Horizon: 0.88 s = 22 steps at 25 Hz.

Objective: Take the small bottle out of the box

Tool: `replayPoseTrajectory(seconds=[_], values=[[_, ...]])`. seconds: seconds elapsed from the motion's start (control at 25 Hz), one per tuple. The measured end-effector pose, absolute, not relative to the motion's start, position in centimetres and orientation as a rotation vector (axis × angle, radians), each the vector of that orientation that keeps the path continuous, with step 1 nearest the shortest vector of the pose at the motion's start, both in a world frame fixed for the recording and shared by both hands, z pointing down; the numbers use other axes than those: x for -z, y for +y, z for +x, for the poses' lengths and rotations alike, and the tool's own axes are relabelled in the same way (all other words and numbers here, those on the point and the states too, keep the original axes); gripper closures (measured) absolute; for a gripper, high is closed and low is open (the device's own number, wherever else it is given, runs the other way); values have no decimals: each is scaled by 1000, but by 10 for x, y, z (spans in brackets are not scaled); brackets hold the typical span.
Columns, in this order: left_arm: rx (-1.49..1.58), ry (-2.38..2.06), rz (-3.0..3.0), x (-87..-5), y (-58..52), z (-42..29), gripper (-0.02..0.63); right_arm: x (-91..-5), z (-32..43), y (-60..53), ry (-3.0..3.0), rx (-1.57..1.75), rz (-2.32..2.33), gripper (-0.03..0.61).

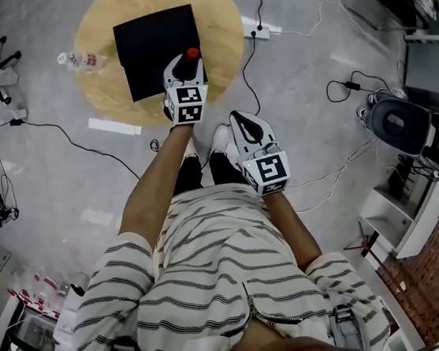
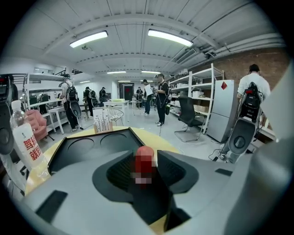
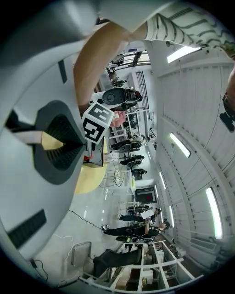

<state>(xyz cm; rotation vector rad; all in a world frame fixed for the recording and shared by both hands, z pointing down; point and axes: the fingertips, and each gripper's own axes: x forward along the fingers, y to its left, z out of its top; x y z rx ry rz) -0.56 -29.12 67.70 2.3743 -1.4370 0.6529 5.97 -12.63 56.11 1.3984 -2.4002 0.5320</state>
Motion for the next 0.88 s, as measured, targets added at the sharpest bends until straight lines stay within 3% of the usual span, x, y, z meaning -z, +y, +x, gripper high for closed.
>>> replayPoseTrajectory(seconds=[0.88], values=[[-657, -1413, 2379, -697, -305, -2, 460, -569, 67, -121, -2362, -544, 1418, 560]])
